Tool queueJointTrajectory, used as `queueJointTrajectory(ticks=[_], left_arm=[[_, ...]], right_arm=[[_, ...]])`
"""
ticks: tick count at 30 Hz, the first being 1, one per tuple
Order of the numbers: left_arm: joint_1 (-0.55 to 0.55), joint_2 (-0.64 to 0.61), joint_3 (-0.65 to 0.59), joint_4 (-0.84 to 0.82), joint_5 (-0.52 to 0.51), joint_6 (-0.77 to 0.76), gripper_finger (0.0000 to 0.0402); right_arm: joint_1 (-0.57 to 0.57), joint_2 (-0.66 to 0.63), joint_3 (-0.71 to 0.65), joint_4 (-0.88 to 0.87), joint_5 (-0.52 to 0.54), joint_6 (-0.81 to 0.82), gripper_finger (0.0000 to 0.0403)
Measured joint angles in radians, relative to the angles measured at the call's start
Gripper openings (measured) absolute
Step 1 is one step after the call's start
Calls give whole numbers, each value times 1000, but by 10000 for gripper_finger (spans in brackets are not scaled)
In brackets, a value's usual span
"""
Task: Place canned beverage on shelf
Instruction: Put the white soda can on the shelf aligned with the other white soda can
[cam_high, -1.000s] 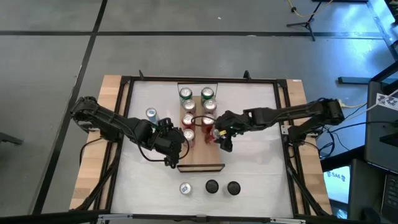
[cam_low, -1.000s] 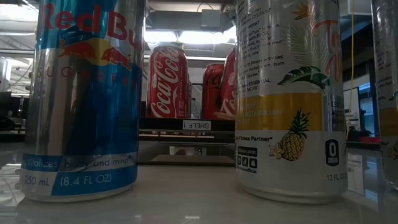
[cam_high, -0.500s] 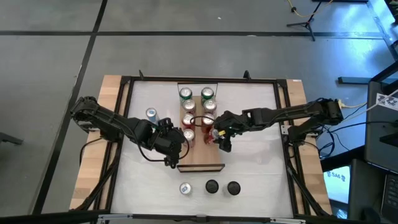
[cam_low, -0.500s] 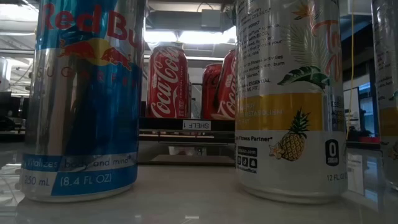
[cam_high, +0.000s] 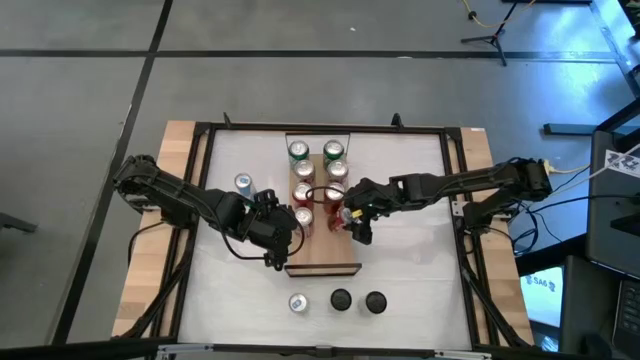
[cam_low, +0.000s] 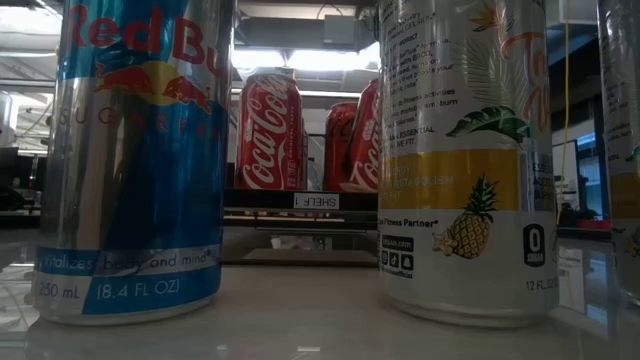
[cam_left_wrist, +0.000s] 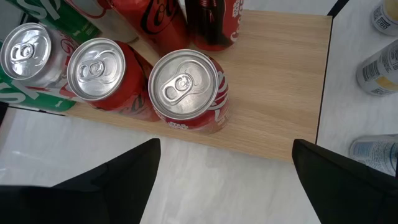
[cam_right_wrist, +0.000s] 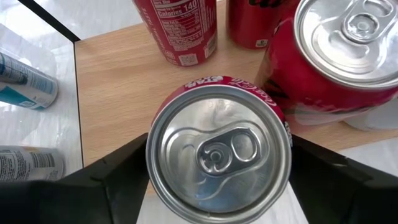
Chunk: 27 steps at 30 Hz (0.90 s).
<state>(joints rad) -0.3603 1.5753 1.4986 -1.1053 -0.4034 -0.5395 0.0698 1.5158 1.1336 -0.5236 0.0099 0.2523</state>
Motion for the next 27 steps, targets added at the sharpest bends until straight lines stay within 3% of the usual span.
queueJointTrajectory(ticks=[21,27], left_arm=[[0,0,0,0,0,0,352],[0,0,0,0,0,0,352]], right_arm=[[0,1,-1,7,-1,0,335],[1,1,-2,9,-2,-74,335]])
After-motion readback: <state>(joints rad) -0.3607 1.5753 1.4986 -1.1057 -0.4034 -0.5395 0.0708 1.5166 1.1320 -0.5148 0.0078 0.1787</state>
